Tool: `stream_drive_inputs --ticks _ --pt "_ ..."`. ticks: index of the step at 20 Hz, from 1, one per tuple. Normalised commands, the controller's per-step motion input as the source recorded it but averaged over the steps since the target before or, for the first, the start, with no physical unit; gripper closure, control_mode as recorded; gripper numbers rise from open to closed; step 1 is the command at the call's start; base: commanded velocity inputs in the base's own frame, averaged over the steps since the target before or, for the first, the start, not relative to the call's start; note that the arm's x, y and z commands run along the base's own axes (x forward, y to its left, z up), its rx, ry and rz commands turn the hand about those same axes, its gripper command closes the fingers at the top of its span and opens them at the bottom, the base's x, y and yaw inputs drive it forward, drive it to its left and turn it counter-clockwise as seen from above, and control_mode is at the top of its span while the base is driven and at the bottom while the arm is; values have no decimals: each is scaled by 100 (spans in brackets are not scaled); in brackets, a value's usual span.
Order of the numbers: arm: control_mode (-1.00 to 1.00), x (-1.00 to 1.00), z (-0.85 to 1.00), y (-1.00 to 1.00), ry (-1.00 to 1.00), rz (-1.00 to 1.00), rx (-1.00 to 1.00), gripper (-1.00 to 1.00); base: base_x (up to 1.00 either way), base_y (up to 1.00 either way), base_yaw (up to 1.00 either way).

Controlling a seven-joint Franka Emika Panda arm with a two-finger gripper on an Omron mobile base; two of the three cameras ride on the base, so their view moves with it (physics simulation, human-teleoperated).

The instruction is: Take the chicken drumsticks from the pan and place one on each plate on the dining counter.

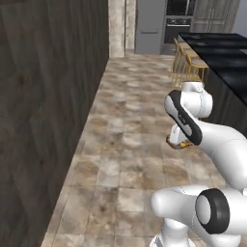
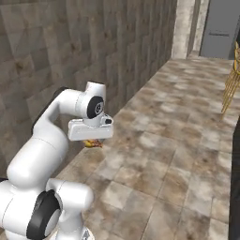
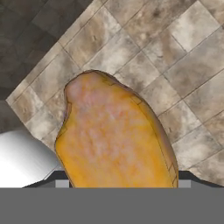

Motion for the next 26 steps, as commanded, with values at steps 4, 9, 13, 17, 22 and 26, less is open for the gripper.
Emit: stream_drive_inputs --ticks 4,9,13,17,22,26 --pt "100 0 0 0 0 0 0 100 100 46 -36" --pt "100 0 0 0 0 0 0 100 100 47 -34" --pt "100 0 0 0 0 0 0 100 100 48 -33" --pt "100 0 0 0 0 0 0 100 100 48 -33" --pt "100 0 0 0 0 0 0 100 100 48 -32" --pt "100 0 0 0 0 0 0 100 100 48 -29"
